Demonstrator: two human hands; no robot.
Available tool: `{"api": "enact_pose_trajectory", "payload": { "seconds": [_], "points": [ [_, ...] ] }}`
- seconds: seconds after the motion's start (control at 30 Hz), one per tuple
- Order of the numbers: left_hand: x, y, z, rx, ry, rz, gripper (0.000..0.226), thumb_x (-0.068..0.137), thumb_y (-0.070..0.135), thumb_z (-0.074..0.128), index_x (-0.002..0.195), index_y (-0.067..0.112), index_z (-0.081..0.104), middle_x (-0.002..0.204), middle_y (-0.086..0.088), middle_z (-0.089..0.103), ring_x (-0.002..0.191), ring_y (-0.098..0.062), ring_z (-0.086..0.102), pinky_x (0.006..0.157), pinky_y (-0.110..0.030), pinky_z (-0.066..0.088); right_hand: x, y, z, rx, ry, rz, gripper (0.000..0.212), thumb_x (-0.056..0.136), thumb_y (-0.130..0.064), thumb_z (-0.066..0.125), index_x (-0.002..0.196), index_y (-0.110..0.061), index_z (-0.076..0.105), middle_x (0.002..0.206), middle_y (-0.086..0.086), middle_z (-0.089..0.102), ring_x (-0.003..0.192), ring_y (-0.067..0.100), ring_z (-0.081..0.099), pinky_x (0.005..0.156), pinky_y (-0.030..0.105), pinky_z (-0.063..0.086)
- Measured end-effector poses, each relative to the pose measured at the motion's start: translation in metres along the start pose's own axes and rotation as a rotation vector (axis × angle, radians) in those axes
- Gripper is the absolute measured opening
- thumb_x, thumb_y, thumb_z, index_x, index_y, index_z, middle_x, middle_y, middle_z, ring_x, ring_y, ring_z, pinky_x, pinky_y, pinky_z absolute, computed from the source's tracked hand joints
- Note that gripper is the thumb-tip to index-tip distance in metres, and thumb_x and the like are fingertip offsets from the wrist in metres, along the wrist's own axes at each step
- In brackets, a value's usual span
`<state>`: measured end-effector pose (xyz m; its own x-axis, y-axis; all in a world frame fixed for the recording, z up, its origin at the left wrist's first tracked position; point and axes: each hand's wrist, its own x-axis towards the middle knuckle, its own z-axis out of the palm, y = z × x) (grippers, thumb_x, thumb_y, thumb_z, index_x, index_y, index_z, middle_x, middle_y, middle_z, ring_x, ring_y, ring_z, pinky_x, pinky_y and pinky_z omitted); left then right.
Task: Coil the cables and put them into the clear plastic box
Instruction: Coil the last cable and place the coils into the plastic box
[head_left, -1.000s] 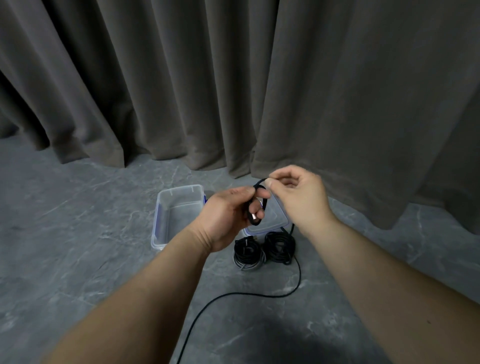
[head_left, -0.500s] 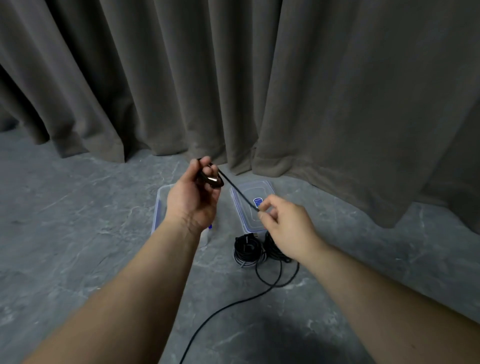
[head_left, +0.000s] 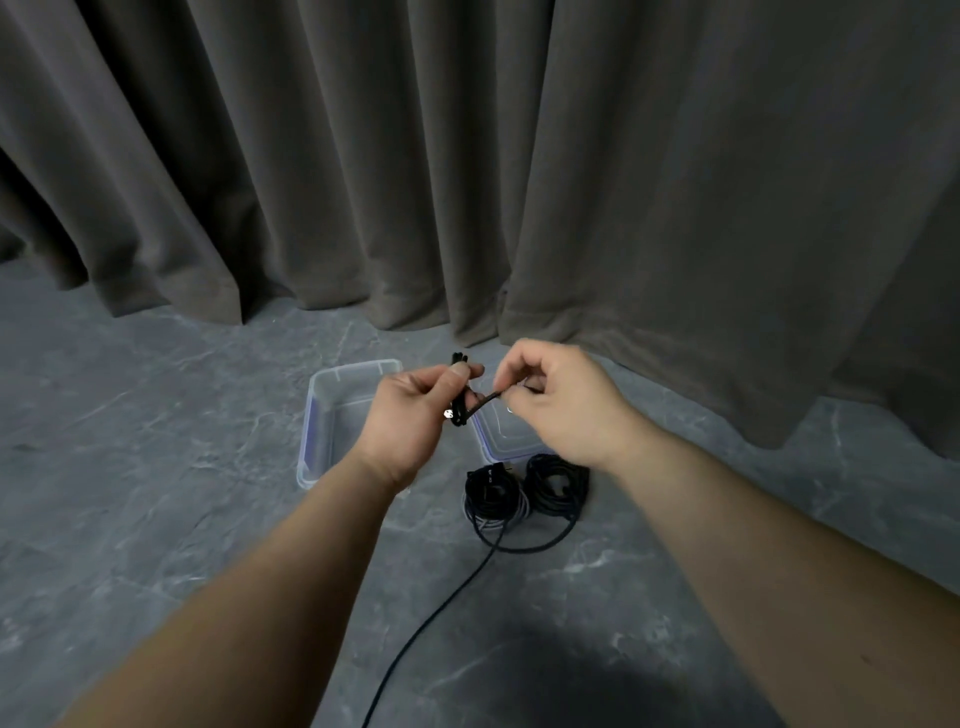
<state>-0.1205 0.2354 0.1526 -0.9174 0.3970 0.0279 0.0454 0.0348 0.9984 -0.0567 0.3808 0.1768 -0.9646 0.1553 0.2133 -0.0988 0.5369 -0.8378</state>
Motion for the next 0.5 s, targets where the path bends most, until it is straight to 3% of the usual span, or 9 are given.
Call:
{"api": "enact_pose_trajectory", "payload": {
  "seconds": [0.1,0.17,0.3,0.4,0.5],
  "points": [
    [-0.002,0.0,0.001,0.019,-0.049,0.012,0.023,0.1,0.014,0.05,0.093,0.011,0.071,0.077,-0.012,0.066,0.074,-0.009,0.065,0.082,-0.024,0.052,0.0,0.0,-0.002,0.123,0.02,-0.008,0.036,0.082,0.006,0.061,0.067,-0.026,0.055,0.069,-0.011,0.06,0.065,0.006,0.054,0.071,0.024,0.047],
    [-0.005,0.001,0.006,0.023,-0.116,0.011,0.027,0.1,0.016,0.048,0.087,0.012,0.071,0.074,-0.011,0.066,0.065,-0.006,0.062,0.073,-0.02,0.051,0.001,-0.001,-0.002,0.243,0.072,0.001,0.033,0.082,0.009,0.063,0.07,-0.021,0.055,0.071,-0.003,0.062,0.066,0.009,0.056,0.069,0.022,0.048],
    [-0.006,0.004,0.018,-0.048,-0.21,-0.004,0.034,0.104,0.022,0.04,0.095,0.012,0.07,0.068,-0.002,0.065,0.075,-0.015,0.061,0.075,-0.023,0.048,0.002,-0.001,-0.007,0.448,0.207,0.037,0.023,0.083,0.009,0.063,0.079,-0.011,0.055,0.07,0.004,0.064,0.06,0.008,0.065,0.065,0.019,0.052],
    [-0.008,0.01,0.023,-0.081,-0.266,0.033,0.024,0.102,0.016,0.044,0.104,0.013,0.068,0.068,0.001,0.062,0.08,-0.013,0.062,0.082,-0.025,0.049,0.003,0.001,-0.011,0.447,0.319,0.063,0.02,0.081,0.003,0.07,0.078,-0.014,0.059,0.062,-0.003,0.067,0.062,0.011,0.068,0.067,0.025,0.054],
    [-0.009,0.012,0.024,-0.117,-0.274,0.057,0.02,0.099,0.009,0.049,0.107,0.012,0.067,0.066,0.003,0.06,0.079,-0.01,0.062,0.08,-0.023,0.049,0.004,0.006,-0.01,0.393,0.38,0.065,0.017,0.08,-0.006,0.072,0.076,-0.02,0.065,0.063,-0.003,0.071,0.07,0.015,0.069,0.073,0.031,0.055]
  ]
}}
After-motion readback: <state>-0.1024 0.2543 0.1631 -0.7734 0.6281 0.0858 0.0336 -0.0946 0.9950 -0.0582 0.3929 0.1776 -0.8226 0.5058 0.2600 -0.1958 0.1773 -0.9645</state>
